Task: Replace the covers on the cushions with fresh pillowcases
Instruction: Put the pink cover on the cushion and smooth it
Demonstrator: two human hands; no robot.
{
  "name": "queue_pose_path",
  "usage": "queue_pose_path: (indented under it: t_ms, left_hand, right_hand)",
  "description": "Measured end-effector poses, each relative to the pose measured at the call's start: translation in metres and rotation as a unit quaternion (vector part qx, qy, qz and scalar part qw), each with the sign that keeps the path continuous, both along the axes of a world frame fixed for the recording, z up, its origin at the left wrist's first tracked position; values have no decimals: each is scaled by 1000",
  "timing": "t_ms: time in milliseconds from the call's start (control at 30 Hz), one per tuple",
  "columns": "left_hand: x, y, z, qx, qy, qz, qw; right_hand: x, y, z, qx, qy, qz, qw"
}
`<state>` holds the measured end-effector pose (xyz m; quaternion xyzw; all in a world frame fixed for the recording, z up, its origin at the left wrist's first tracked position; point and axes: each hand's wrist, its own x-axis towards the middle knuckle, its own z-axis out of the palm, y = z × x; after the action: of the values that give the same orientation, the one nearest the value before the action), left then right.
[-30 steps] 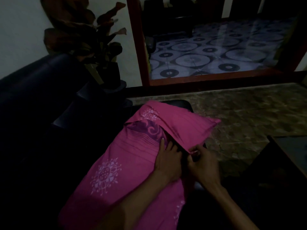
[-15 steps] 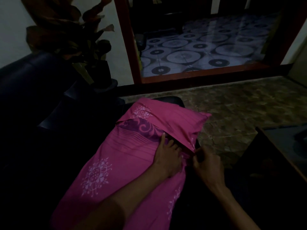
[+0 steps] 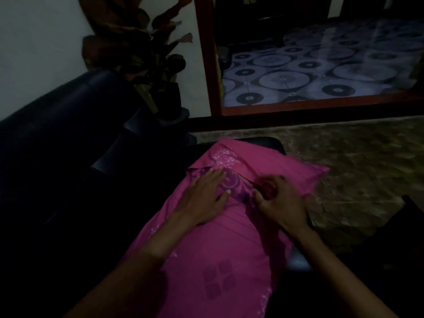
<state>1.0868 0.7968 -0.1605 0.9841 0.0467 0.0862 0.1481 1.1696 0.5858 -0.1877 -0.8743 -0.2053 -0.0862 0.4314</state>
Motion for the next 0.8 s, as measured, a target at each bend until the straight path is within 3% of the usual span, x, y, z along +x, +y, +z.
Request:
queue_pose_path:
  t_ms: [100, 200, 300, 400, 500, 600, 667, 800]
  left_hand:
    - [8, -3, -12, -6, 98, 5, 995]
    - [8, -12, -25, 16, 103, 1, 995]
    - [10, -14, -35, 27, 113, -5, 993]
    - [18, -13, -47, 23, 107, -31, 994]
    - [21, -12, -52, 78, 121, -34, 989]
    - [18, -13, -44, 35, 132, -25, 990]
    - [14, -8, -40, -21, 86, -22, 996]
    - [18, 21, -28, -119, -150, 92, 977]
  right_hand:
    - [11, 33, 9, -53, -11, 25, 998]
    - [25, 43, 13, -120, -16, 9, 993]
    - [30, 50, 24, -78, -28, -8, 997]
    - [8, 60, 26, -64, -41, 43, 996]
    - [-21, 60, 8, -127, -10, 98, 987]
    - [-12, 55, 3, -128, -7, 80, 989]
    - [-8, 50, 4, -132, -31, 69, 988]
    - [-21, 35, -13, -110, -42, 77, 990]
